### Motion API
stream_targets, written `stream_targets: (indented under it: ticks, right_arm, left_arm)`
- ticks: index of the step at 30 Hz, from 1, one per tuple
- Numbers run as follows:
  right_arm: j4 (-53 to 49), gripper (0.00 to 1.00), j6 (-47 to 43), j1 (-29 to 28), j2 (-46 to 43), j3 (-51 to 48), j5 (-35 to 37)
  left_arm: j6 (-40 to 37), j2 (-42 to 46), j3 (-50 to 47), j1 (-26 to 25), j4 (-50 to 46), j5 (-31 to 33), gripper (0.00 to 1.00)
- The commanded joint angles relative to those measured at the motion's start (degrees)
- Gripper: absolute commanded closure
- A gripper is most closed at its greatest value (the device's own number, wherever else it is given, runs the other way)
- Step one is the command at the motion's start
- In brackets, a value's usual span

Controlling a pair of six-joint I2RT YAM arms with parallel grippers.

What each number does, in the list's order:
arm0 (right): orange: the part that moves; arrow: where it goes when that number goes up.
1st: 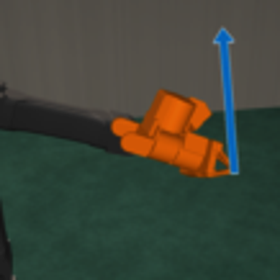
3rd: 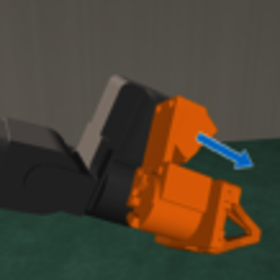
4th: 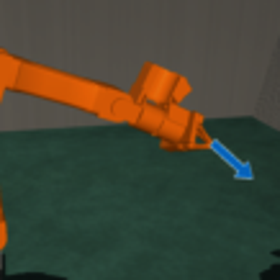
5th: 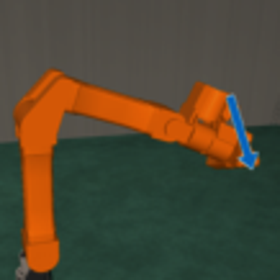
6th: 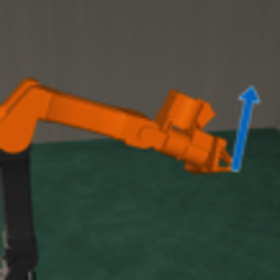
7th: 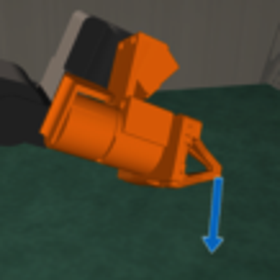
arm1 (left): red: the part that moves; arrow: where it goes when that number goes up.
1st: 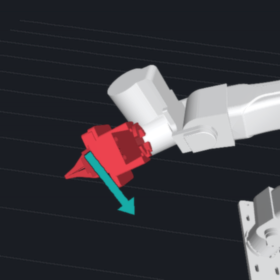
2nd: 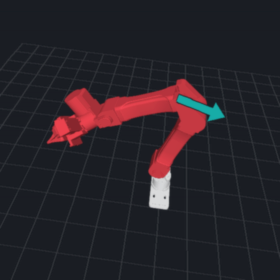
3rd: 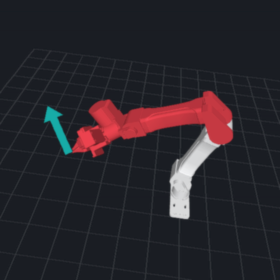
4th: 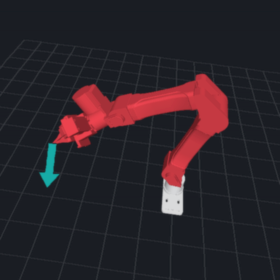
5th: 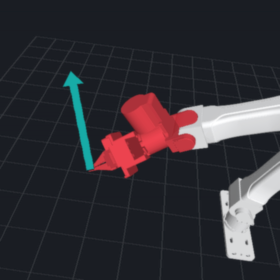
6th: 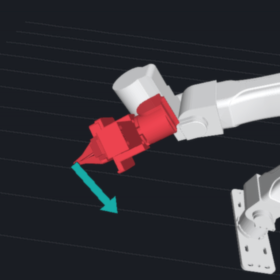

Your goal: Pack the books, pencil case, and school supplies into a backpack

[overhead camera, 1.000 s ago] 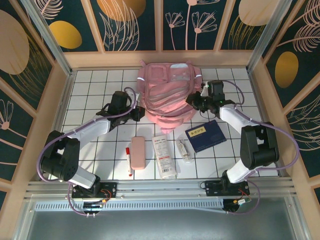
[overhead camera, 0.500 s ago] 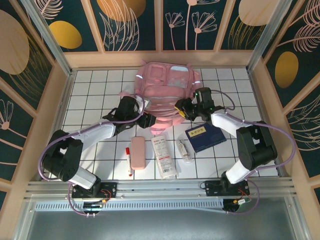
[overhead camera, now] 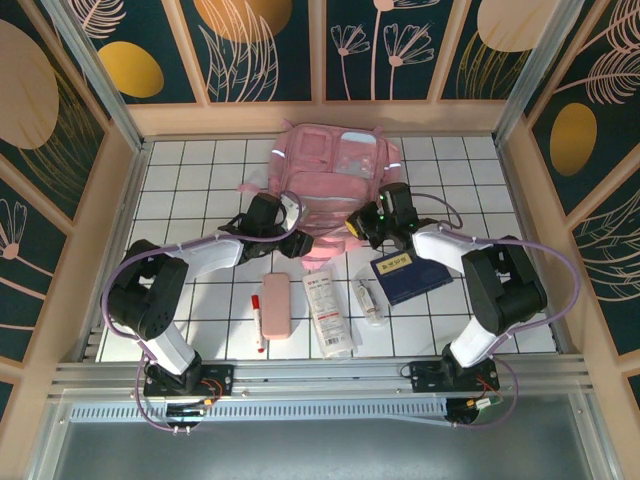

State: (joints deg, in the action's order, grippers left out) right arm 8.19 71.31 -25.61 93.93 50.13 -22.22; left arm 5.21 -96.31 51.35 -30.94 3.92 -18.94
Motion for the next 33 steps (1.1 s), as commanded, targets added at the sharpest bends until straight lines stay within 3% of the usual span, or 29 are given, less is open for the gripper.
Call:
stream_targets:
  ticks: [1, 6, 10, 13, 17, 22, 28, 33]
  right_arm:
    - [-0.58, 1.0, 1.71, -0.4, -0.8, 2.2, 2.56]
    - [-6.05, 1.0, -3.87, 1.97, -4.04, 5.12, 1.16]
    - [-6.46, 1.0, -8.84, 4.01, -3.72, 8.51, -7.12]
    - [-8.28, 1.0, -12.46, 4.24, -3.07, 11.54, -9.05]
    - [-8.35, 1.0, -13.65, 4.65, -2.61, 13.22, -10.45]
    - [-8.12, 1.0, -14.13, 5.16, -2.14, 15.2, -12.44]
    - [-6.74, 1.0, -14.61, 5.09, -2.95, 14.43, -13.42]
    - [-4.43, 1.0, -14.77, 4.71, -3.75, 12.82, -14.66]
  left_arm:
    - [-4.04, 2.34, 0.6, 0.4, -3.13, -0.2, 0.54]
    - [-4.51, 9.74, -3.28, 6.62, -2.03, -2.06, 0.51]
    - [-15.95, 13.24, -4.93, 8.09, -3.71, -7.44, 0.49]
    - [-23.04, 12.84, -6.05, 8.09, -2.27, -15.03, 0.48]
    - [-25.65, 10.9, -6.42, 8.09, 1.45, -16.22, 0.47]
    - [-29.0, 4.6, -0.62, 8.0, -3.55, -19.49, 0.5]
    - [-35.02, 1.5, 2.16, 8.0, -2.95, -19.11, 0.51]
    - [-36.83, -1.28, 4.01, 7.92, 0.34, -12.54, 0.5]
